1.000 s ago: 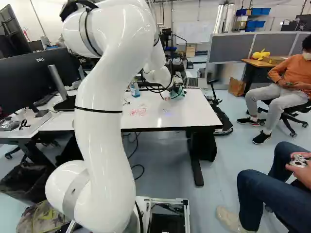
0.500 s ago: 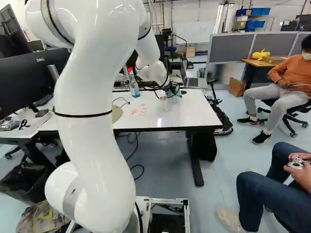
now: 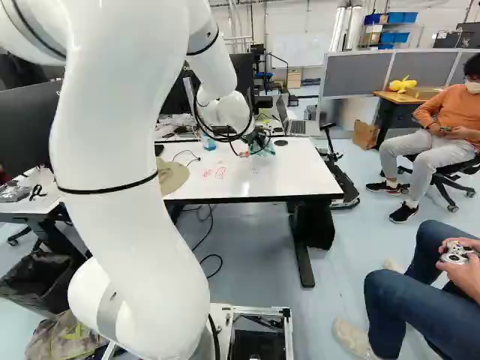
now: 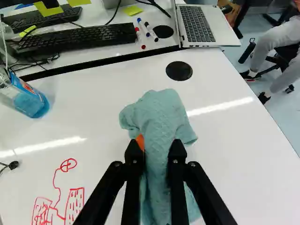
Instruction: Clean the table with the green towel
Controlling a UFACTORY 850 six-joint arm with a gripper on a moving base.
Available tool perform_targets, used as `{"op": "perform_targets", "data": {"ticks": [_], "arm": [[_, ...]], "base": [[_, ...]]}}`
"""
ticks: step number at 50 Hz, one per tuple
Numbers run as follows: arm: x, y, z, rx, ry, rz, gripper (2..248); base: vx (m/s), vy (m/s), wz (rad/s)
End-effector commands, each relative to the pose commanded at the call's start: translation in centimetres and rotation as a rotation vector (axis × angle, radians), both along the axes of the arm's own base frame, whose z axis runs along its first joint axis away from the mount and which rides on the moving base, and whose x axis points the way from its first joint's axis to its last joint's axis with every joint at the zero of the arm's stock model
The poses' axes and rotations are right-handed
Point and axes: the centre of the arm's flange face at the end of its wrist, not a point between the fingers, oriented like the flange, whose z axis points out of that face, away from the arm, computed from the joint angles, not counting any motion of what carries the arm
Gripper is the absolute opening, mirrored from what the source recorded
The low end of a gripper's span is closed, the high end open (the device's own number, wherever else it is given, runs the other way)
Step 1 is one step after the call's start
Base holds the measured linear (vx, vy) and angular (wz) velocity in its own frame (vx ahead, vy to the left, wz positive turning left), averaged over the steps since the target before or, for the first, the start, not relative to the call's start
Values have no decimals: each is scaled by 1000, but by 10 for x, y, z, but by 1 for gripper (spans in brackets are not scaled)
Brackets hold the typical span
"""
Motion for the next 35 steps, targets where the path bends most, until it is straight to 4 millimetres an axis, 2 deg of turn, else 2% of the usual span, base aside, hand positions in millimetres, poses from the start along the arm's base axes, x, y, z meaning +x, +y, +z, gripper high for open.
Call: {"op": "perform_targets", "data": {"ticks": [35], "arm": [[-48,-1,-24,-21,-94,-23,62]], "base": [[0,0,0]]}}
